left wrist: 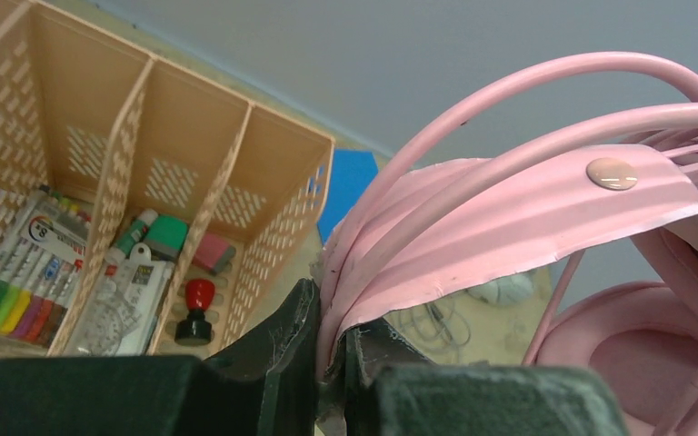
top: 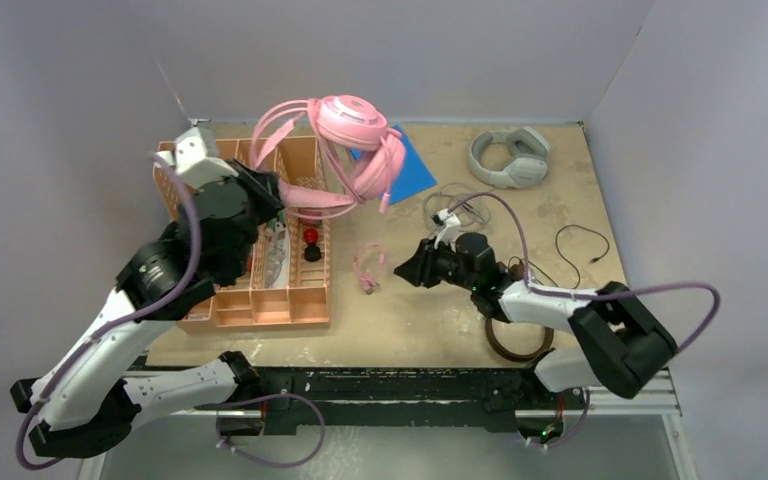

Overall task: Wrap the headphones
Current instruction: Wrap the headphones cable around the headphones.

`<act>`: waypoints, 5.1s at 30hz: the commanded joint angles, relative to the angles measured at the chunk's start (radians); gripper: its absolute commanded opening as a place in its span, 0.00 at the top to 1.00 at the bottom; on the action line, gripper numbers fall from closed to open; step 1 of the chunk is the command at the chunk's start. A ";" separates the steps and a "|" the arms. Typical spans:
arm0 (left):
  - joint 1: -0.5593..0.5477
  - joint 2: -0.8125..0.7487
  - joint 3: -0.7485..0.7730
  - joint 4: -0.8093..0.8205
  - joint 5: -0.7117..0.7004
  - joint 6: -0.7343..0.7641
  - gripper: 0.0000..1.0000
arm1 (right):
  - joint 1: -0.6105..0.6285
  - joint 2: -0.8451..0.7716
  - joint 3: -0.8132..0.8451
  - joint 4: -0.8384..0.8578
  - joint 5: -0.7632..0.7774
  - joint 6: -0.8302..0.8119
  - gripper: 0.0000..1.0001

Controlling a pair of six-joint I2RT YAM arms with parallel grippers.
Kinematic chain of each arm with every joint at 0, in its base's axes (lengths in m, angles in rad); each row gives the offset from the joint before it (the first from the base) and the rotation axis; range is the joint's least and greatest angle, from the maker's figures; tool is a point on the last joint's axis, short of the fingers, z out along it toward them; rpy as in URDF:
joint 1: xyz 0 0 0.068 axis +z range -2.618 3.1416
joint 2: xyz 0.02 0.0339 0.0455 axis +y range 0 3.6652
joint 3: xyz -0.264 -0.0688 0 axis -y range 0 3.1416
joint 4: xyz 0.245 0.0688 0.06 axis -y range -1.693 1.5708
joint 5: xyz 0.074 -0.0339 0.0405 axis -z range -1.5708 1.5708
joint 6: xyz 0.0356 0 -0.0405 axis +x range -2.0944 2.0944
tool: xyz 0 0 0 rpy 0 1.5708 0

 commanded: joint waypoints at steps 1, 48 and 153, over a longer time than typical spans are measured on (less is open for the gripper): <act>0.005 0.001 -0.040 0.160 0.074 -0.082 1.00 | 0.025 0.117 0.013 0.177 -0.010 0.055 0.69; 0.005 -0.069 -0.076 0.187 0.259 -0.037 1.00 | -0.060 0.888 1.079 -0.828 -0.519 -0.671 0.48; 0.004 -0.179 -0.056 0.109 0.049 -0.065 1.00 | -0.002 0.762 0.831 -0.187 -0.544 -0.847 0.32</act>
